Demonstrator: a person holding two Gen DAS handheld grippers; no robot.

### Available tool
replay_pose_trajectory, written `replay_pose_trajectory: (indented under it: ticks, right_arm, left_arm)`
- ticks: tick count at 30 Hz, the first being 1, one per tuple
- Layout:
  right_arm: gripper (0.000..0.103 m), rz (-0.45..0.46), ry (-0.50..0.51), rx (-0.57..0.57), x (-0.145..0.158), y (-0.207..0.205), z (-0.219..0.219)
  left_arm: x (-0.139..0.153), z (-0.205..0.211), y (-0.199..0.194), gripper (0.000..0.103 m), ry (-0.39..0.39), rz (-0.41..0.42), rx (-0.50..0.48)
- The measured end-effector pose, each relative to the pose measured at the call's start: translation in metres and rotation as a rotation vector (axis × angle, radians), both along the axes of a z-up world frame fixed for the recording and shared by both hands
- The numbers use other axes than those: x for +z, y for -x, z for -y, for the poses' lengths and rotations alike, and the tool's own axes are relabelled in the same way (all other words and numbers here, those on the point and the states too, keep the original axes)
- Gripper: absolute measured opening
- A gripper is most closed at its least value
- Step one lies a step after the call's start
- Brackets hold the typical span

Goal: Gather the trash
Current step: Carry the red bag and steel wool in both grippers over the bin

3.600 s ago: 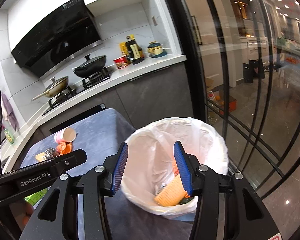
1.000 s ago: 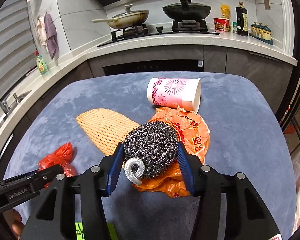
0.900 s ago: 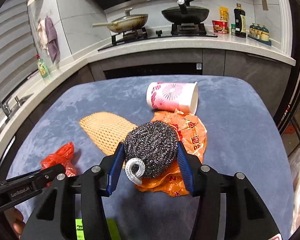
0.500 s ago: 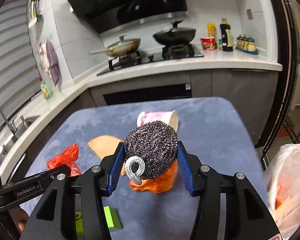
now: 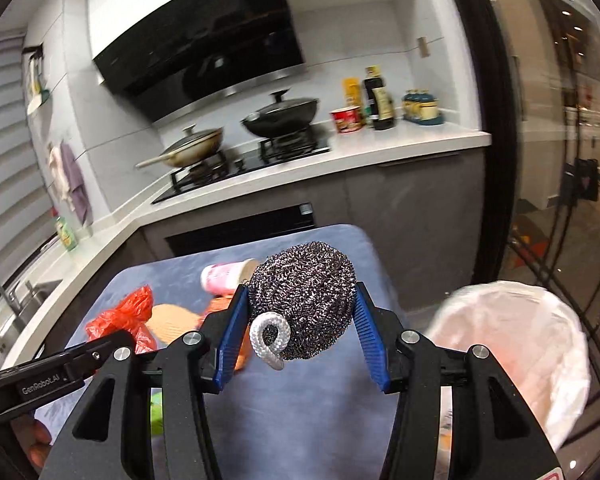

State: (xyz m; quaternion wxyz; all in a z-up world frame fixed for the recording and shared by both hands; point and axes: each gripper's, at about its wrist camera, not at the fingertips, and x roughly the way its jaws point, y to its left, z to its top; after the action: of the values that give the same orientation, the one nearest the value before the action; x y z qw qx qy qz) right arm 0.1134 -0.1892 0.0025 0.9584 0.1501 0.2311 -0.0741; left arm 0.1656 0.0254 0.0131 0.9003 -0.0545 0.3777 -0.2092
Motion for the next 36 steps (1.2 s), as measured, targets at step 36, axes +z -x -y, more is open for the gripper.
replay_pose_trajectory:
  ticks: [36]
  right_arm:
    - [0.050,-0.046,-0.109,-0.305,-0.049,0.120,0.166]
  left_arm:
    - [-0.026,0.206,0.076,0.039,-0.115,-0.024,-0.339]
